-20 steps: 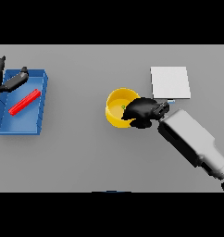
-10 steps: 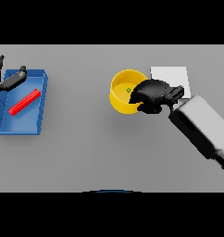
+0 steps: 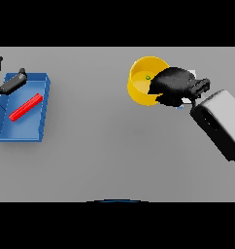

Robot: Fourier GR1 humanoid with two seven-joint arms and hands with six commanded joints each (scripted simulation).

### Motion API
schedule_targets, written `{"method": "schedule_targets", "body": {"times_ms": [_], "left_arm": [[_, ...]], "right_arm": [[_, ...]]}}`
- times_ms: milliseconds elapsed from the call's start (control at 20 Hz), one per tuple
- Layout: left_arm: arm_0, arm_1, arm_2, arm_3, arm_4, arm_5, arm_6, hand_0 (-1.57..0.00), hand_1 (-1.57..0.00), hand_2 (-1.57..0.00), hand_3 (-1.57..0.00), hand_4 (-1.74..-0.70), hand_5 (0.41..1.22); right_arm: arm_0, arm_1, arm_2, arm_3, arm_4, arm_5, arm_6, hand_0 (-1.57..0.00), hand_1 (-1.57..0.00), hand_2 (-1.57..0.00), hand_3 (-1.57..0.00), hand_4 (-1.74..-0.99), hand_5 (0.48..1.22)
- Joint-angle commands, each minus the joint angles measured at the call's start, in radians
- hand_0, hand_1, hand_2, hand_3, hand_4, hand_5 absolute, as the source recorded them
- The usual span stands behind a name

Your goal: Pick up the red beaker and tilt it to pour out 1 green nut into yellow bowl. Pick up the yellow bowl and place it on the metallic measuring scale.

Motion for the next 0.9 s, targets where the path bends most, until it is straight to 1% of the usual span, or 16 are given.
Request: {"method": "schedule_targets", "body": {"times_ms": [0,50,100,250,300,350,450,500,550,600,700,800,850], "left_arm": [[0.006,0.005,-0.003,-0.01,-0.003,0.004,0.007,0.0,0.0,0.0,0.0,-0.8,0.737],[0.013,0.009,-0.007,-0.025,-0.006,0.008,0.011,0.0,0.0,0.0,0.0,-0.8,0.734],[0.009,0.01,-0.007,-0.031,-0.005,0.01,0.027,0.0,0.0,0.0,0.0,-0.8,0.735],[0.006,0.015,-0.009,-0.057,-0.001,0.013,0.067,0.0,0.0,0.0,0.0,-0.82,0.75],[0.005,0.016,-0.008,-0.06,0.0,0.014,0.073,0.0,0.0,0.0,0.0,-0.82,0.759],[0.016,0.021,-0.007,-0.068,0.002,0.02,0.066,0.0,0.0,0.0,0.0,-0.83,0.765],[0.021,0.025,-0.008,-0.073,-0.002,0.027,0.078,0.0,0.0,0.0,0.0,-0.83,0.773],[0.019,0.023,-0.007,-0.069,-0.001,0.026,0.082,0.0,0.0,0.0,0.0,-0.83,0.774],[0.018,0.018,-0.007,-0.061,-0.001,0.027,0.077,0.0,0.0,0.0,0.0,-0.82,0.772],[0.018,0.018,-0.007,-0.061,0.004,0.023,0.082,0.0,0.0,0.0,0.0,-0.82,0.765],[0.02,0.028,-0.004,-0.06,0.003,0.021,0.082,0.0,0.0,0.0,0.0,-0.82,0.759],[0.012,0.031,-0.011,-0.059,0.003,0.011,0.082,0.0,0.0,0.0,0.0,-0.81,0.757],[0.012,0.033,-0.01,-0.057,0.005,0.015,0.083,0.0,0.0,0.0,0.0,-0.81,0.753]], "right_arm": [[0.0,-0.014,-0.003,0.021,0.008,-0.021,-0.013,-1.57,-1.57,-1.57,-1.27,-1.719,1.221],[0.005,-0.025,-0.008,0.048,0.011,-0.044,-0.027,-1.57,-1.57,-1.57,-1.26,-1.719,1.221],[-0.012,-0.032,-0.016,0.082,0.014,-0.058,-0.032,-1.57,-1.57,-1.57,-1.24,-1.72,1.221],[-0.027,-0.05,-0.05,0.169,-0.006,-0.08,-0.028,-1.57,-1.57,-1.57,-1.21,-1.72,1.221],[-0.023,-0.057,-0.05,0.188,-0.004,-0.095,-0.038,-1.57,-1.57,-1.57,-1.2,-1.72,1.221],[-0.026,-0.045,-0.05,0.22,0.001,-0.114,-0.026,-1.57,-1.57,-1.57,-1.19,-1.72,1.221],[-0.037,-0.048,-0.049,0.298,0.012,-0.154,-0.065,-1.57,-1.57,-1.57,-1.17,-1.72,1.221],[-0.051,-0.046,-0.051,0.339,0.017,-0.168,-0.067,-1.57,-1.57,-1.57,-1.17,-1.72,1.221],[-0.062,-0.037,-0.051,0.378,0.019,-0.18,-0.066,-1.57,-1.57,-1.57,-1.18,-1.721,1.221],[-0.064,-0.03,-0.05,0.42,0.024,-0.204,-0.079,-1.57,-1.57,-1.57,-1.21,-1.722,1.221],[-0.074,-0.022,-0.048,0.477,0.027,-0.228,-0.089,-1.57,-1.57,-1.57,-1.25,-1.722,1.221],[-0.082,0.002,-0.038,0.55,0.04,-0.273,-0.103,-1.57,-1.57,-1.57,-1.36,-1.724,1.221],[-0.083,0.001,-0.034,0.563,0.038,-0.283,-0.12,-1.57,-1.57,-1.57,-1.39,-1.724,1.221]]}}
